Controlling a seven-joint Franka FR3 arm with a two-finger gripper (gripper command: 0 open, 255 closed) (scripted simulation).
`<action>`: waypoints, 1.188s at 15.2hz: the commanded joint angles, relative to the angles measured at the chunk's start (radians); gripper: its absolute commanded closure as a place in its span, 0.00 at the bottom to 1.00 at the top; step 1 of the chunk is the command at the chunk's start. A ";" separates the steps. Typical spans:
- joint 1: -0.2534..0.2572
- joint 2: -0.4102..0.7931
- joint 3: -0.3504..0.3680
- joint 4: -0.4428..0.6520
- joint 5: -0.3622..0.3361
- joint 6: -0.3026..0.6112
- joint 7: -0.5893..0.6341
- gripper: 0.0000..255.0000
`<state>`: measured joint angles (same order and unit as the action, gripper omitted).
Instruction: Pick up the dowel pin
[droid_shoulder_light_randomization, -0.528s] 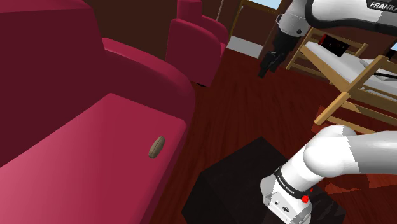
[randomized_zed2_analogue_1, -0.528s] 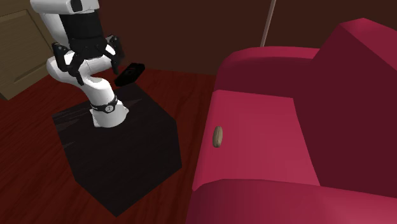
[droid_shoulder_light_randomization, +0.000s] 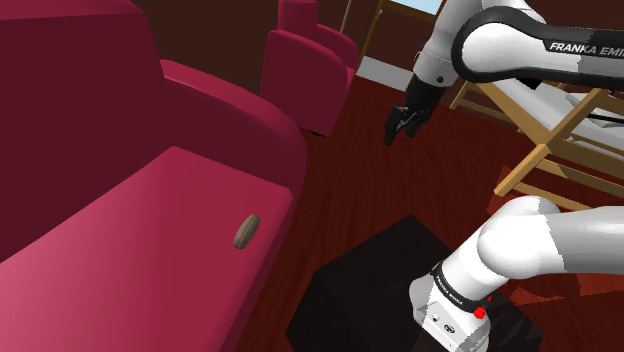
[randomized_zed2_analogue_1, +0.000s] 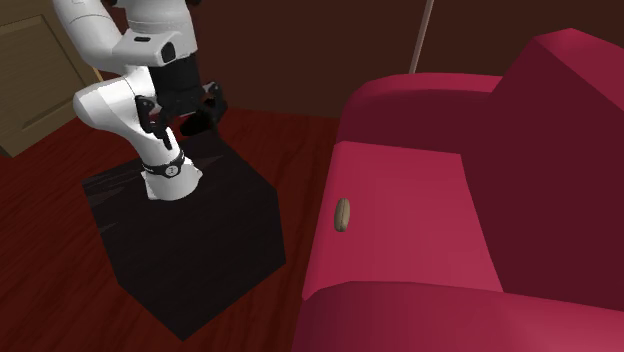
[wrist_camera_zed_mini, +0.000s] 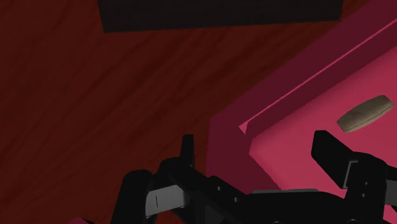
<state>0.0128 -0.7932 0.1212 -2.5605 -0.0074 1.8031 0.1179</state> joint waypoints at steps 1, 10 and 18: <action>0.006 0.033 0.040 -0.025 0.036 0.054 0.073 0.00; 0.029 0.216 0.215 -0.106 0.174 0.312 0.368 0.00; 0.004 0.509 0.380 -0.064 0.205 0.572 0.649 0.00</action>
<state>0.0146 -0.3094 0.4804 -2.6247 0.1923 2.3472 0.7252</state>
